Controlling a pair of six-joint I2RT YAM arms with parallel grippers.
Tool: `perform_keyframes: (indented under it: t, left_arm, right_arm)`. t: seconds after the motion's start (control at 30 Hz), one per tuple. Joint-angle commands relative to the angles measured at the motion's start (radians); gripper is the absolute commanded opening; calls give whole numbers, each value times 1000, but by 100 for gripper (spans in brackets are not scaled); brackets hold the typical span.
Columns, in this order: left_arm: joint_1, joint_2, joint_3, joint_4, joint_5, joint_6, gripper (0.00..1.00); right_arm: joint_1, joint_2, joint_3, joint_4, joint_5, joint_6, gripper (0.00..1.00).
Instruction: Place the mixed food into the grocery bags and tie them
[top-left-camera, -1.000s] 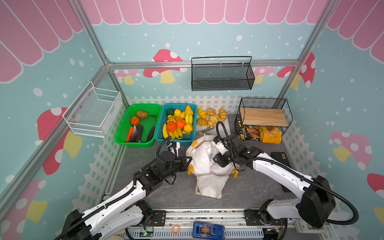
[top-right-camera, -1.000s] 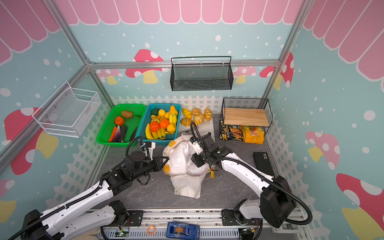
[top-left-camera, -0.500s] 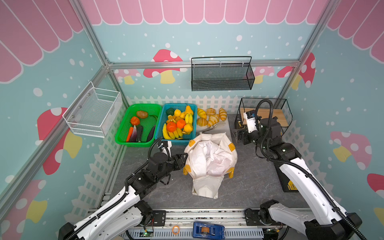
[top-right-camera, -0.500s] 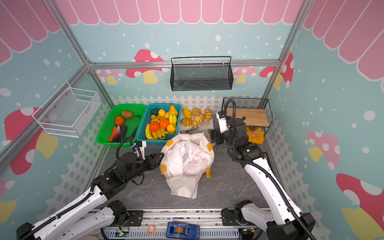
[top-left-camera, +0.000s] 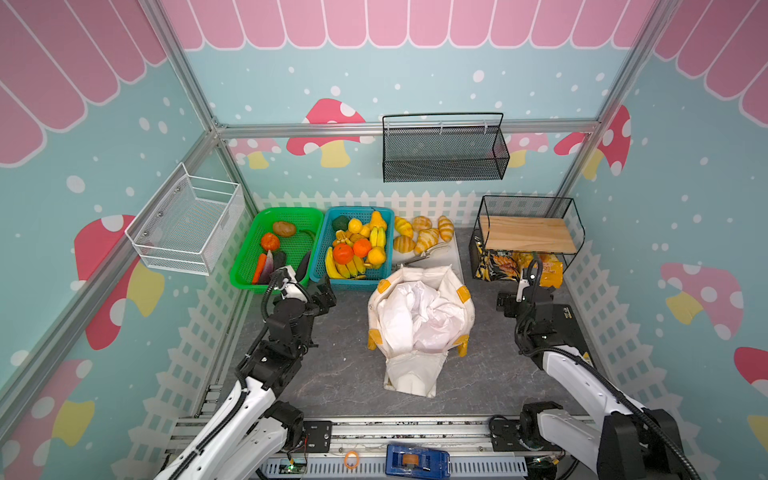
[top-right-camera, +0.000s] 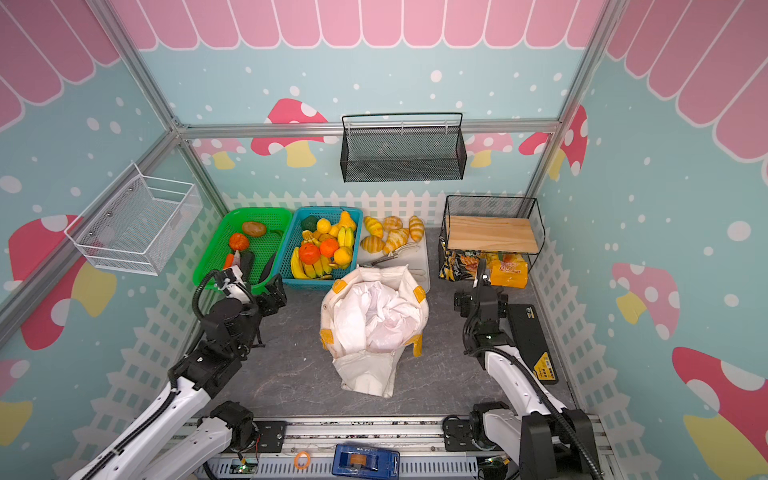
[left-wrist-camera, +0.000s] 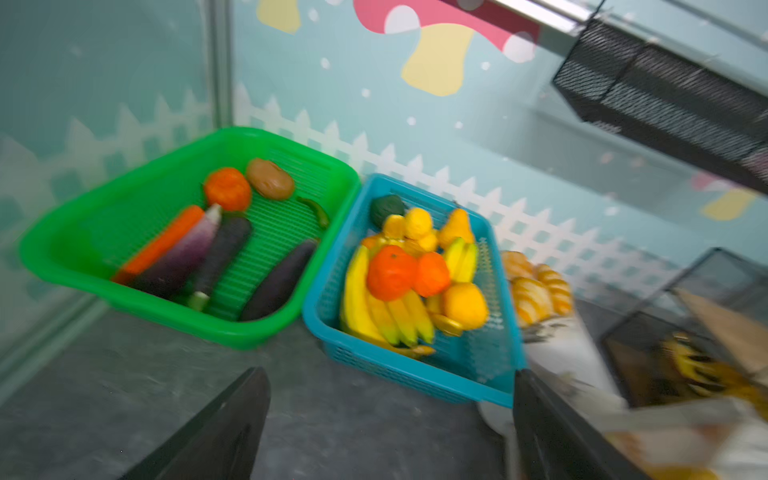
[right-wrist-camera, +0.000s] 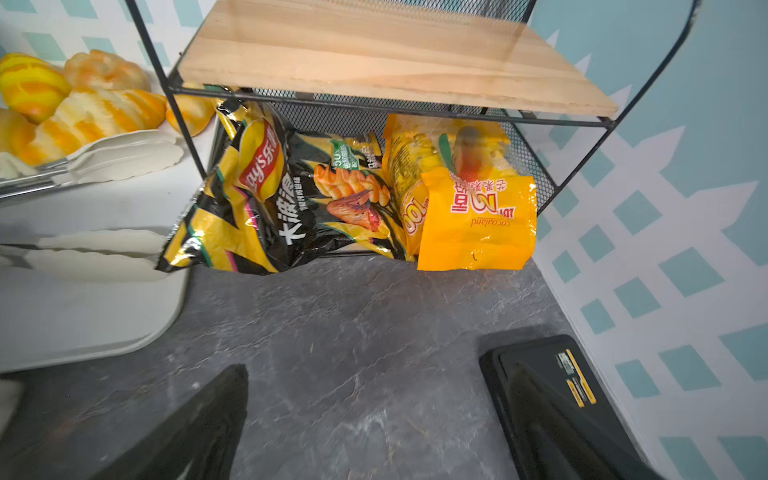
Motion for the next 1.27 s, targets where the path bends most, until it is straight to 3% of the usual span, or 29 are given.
perform_keyframes:
  t: [0.0,0.1,0.2,0.3,0.4,0.47,0.53,0.6,0.67,0.73,0.77,0.83,1.23]
  left_arm:
    - [112,162,-95,306,-129,214,97]
    - [250,315,-143,481,89,163,99]
    - [312,458,-196,698,218,172,99]
    - [345,503,-177,715,282,184,100]
    - [379,596,-184,830,313,167,100]
    - [381,684,-205,953,359,179,100]
    - [380,744,-189,1026,380,190,100]
    - [366,709,-124,811,372,198,100]
    - [349,728,-130,875,342,217,100]
    - [347,721,-125,832,332,213,100]
    - [345,736,-135,890,327,218,100]
    - [342,712,-118,811,319,211,100]
    - [328,725,-123,844,291,226,100]
  right_arm:
    - [-2,96,-114,525,56,-90,99]
    - [-5,230,-172,722,37,-116,99]
    - [-18,283,-173,829,-24,-140,99]
    - [-37,353,-176,883,-84,-138,99]
    - [-40,457,-213,1076,-117,-170,99]
    - [-46,428,-207,998,-142,-152,99]
    - [-49,445,-202,1031,-153,-163,99]
    - [-51,437,-196,998,-136,-151,99]
    - [-49,442,-206,1033,-100,-141,99]
    - [-49,444,-196,1014,-73,-132,99]
    - [-49,440,-200,1016,-75,-132,99]
    - [-45,445,-206,1037,-82,-144,99]
    - [-44,441,-207,1033,-83,-142,99]
